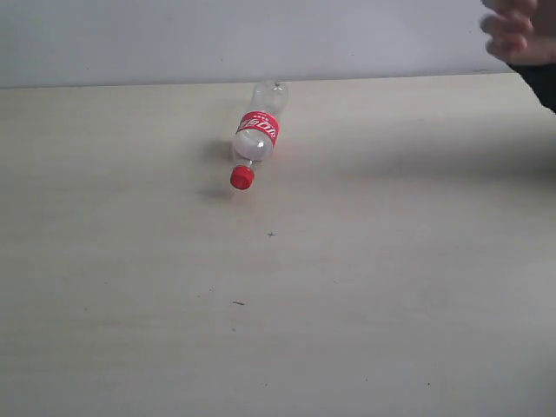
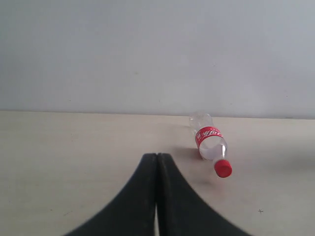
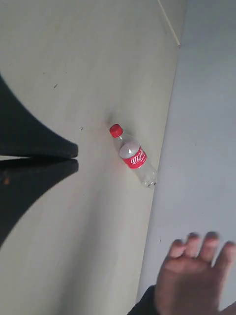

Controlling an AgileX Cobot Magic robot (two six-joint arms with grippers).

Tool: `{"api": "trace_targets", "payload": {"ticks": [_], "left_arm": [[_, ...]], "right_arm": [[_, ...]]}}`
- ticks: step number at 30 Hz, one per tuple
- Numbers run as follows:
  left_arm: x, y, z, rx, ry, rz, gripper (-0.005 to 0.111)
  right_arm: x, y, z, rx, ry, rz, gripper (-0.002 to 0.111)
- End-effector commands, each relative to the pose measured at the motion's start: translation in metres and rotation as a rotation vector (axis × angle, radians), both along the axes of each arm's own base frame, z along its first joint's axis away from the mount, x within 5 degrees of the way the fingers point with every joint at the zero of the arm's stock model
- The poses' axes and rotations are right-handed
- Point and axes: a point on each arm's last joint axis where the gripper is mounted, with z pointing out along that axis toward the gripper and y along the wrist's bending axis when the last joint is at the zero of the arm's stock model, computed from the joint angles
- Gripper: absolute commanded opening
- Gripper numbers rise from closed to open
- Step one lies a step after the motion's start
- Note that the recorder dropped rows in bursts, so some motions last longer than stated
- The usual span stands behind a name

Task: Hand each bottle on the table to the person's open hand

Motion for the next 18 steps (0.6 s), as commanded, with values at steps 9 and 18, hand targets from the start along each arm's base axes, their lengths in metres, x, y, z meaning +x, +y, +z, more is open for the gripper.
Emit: {"api": "trace_targets", "payload": {"ticks": [9, 18], "left_arm": [[-0.0004, 0.0, -0.0003, -0.008, -0.007, 0.0, 0.0], [-0.0004, 0.0, -0.0003, -0.008, -0.007, 0.0, 0.0]], "right_arm": [[0.0004, -0.0003, -0.0005, -0.002, -0.015, -0.006, 0.0], [0.0001, 0.0003, -0.0005, 0.004, -0.011, -0.001, 0.0]]}}
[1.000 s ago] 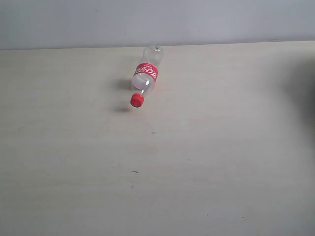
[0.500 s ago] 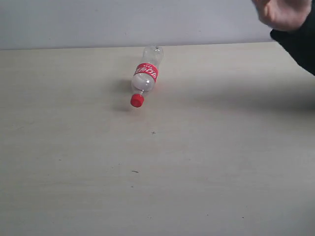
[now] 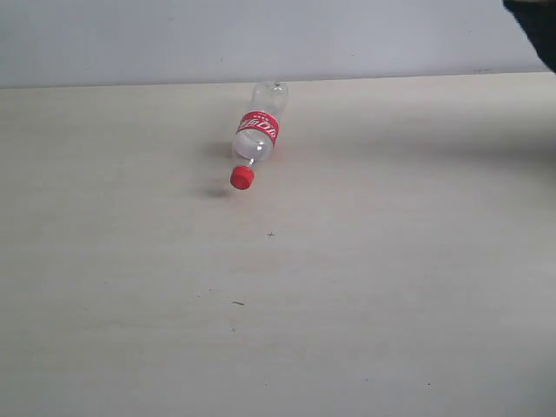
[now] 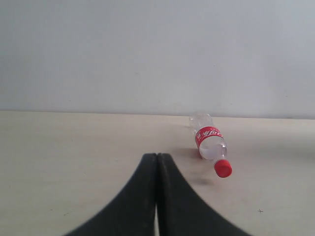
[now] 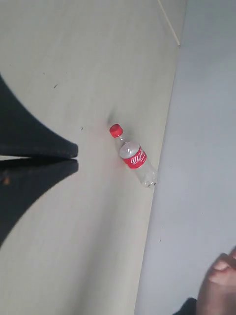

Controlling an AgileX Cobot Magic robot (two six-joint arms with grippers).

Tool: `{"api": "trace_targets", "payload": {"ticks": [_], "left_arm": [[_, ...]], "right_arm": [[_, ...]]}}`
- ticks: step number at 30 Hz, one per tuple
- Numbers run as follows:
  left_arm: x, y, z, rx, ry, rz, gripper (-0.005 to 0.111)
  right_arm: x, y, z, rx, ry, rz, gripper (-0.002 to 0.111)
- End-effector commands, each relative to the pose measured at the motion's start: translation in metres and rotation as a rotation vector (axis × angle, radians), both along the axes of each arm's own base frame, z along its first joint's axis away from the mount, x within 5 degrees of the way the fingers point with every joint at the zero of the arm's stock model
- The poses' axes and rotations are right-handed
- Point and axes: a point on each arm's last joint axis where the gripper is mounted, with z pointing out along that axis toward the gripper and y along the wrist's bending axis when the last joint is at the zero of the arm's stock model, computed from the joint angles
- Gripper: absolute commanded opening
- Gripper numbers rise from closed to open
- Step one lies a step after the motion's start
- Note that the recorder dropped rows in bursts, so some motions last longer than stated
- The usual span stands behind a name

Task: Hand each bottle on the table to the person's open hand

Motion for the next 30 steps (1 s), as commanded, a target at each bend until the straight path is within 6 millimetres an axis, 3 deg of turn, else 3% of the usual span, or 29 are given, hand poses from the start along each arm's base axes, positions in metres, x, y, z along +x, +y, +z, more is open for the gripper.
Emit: {"api": "trace_targets", "payload": {"ticks": [1, 14, 27, 30], "left_arm": [[-0.0004, 0.0, -0.0003, -0.008, -0.007, 0.0, 0.0], [-0.0004, 0.0, -0.0003, -0.008, -0.007, 0.0, 0.0], [-0.0004, 0.0, -0.0003, -0.008, -0.007, 0.0, 0.0], [-0.0004, 0.0, -0.0003, -0.008, -0.007, 0.0, 0.0]], "right_arm": [[-0.0001, 0.0007, -0.0004, 0.01, -0.009, 0.003, 0.0], [0.0004, 0.0033, 0.005, 0.113, -0.025, 0.007, 0.0], [0.0003, 0.0012, -0.0003, -0.025, -0.036, 0.018, 0.0], [0.0014, 0.0009, 0.0033, 0.018, -0.058, 0.001, 0.0]]}}
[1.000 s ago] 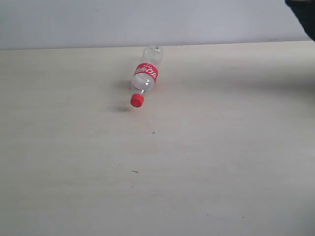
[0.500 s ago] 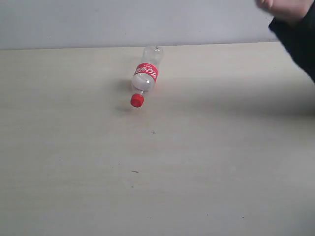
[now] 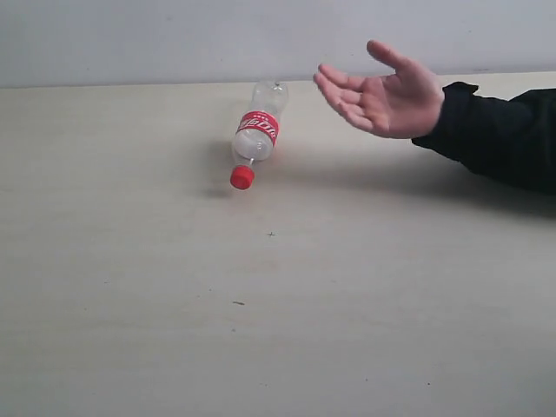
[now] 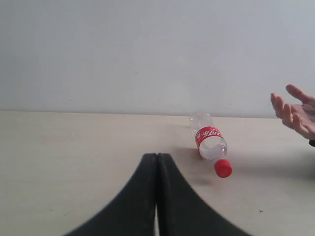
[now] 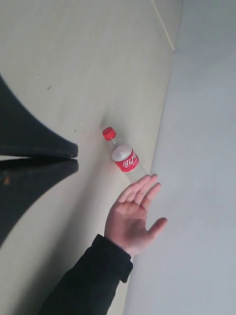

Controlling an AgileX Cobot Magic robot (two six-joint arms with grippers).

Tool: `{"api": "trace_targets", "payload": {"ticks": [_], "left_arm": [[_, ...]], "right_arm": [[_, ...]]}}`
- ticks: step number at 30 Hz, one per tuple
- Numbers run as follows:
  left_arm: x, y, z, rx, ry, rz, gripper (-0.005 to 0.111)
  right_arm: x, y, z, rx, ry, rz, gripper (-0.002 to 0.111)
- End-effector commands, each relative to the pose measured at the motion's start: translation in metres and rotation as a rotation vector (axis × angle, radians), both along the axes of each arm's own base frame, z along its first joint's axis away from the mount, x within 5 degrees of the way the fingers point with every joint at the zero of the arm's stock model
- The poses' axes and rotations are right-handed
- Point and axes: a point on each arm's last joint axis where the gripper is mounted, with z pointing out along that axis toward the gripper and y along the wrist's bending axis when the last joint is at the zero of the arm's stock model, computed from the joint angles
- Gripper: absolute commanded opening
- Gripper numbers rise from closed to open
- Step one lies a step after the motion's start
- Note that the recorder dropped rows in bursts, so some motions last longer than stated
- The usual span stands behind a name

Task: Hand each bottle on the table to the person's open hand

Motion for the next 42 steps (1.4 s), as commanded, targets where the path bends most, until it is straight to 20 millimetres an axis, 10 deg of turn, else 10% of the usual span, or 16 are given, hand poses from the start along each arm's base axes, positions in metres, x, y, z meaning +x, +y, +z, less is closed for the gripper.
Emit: {"api": "trace_targets", "payload": {"ticks": [1, 18, 29, 42], "left_arm": [[0.0, 0.0, 0.0, -0.008, -0.007, 0.0, 0.0], [0.0, 0.0, 0.0, -0.008, -0.007, 0.0, 0.0], [0.0, 0.0, 0.0, -0.008, -0.007, 0.0, 0.0], [0.0, 0.0, 0.0, -0.008, -0.007, 0.0, 0.0]], "right_arm": [[0.002, 0.0, 0.003, 0.038, -0.038, -0.021, 0.0], [0.108, 0.047, 0.021, 0.024, 0.281, 0.098, 0.022], [0.191, 0.101, 0.026, 0.124, 0.423, 0.37, 0.014], [0.234, 0.2, 0.022, 0.056, 0.269, 0.491, 0.0]]}}
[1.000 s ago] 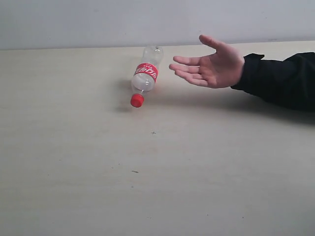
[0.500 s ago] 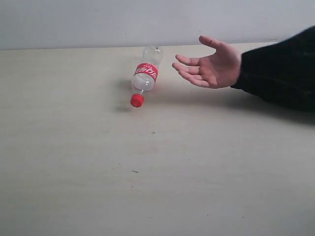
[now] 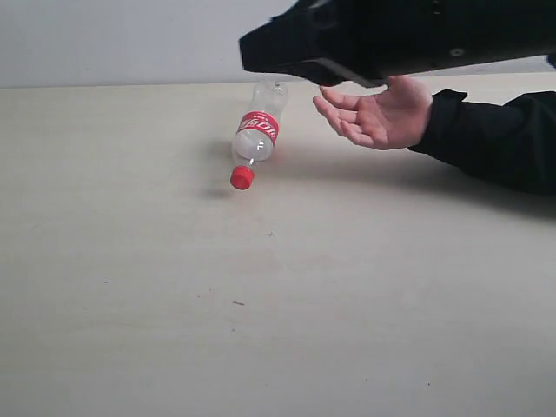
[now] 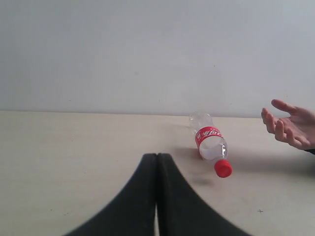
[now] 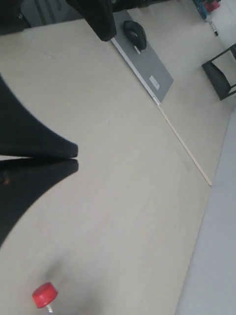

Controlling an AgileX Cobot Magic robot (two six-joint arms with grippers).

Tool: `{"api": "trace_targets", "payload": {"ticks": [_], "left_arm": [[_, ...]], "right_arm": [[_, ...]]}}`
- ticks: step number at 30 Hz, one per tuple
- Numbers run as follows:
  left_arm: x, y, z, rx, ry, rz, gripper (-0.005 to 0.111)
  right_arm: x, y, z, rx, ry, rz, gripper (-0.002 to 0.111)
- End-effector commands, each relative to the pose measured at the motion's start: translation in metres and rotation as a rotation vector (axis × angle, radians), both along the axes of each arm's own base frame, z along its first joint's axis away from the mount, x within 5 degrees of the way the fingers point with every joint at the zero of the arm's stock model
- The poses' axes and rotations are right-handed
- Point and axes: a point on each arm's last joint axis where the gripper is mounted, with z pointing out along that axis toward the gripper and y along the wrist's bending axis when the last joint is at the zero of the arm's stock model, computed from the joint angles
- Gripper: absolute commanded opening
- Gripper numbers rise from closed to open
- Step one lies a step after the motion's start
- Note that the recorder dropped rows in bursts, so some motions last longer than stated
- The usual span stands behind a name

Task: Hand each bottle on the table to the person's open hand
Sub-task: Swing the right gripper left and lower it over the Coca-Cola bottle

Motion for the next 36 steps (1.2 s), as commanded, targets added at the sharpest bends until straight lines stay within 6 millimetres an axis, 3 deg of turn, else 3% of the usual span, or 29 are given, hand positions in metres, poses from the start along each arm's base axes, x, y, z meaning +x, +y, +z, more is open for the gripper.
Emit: {"api": "trace_targets", "payload": {"ticks": [1, 10, 13, 19, 25, 29, 36], "left_arm": [[0.0, 0.0, 0.0, -0.008, -0.007, 0.0, 0.0], [0.0, 0.0, 0.0, -0.008, -0.007, 0.0, 0.0], [0.0, 0.0, 0.0, -0.008, -0.007, 0.0, 0.0], [0.0, 0.0, 0.0, -0.008, -0.007, 0.0, 0.0], [0.0, 0.0, 0.0, -0.008, -0.007, 0.0, 0.0], [0.0, 0.0, 0.0, -0.008, -0.007, 0.0, 0.0], [0.0, 0.0, 0.0, -0.008, -0.007, 0.0, 0.0]], "right_arm": [[0.012, 0.034, -0.008, -0.049, -0.089, -0.033, 0.0], [0.03, 0.066, -0.023, -0.03, -0.004, -0.01, 0.0], [0.036, 0.088, -0.023, -0.011, 0.036, 0.038, 0.0], [0.054, 0.128, -0.045, -0.08, 0.038, -0.005, 0.0], [0.083, 0.135, -0.081, -0.157, 0.068, -0.213, 0.0], [0.102, 0.137, -0.088, -0.137, 0.072, -0.297, 0.0], [0.105, 0.135, -0.126, -0.307, 0.129, -0.251, 0.0]]}}
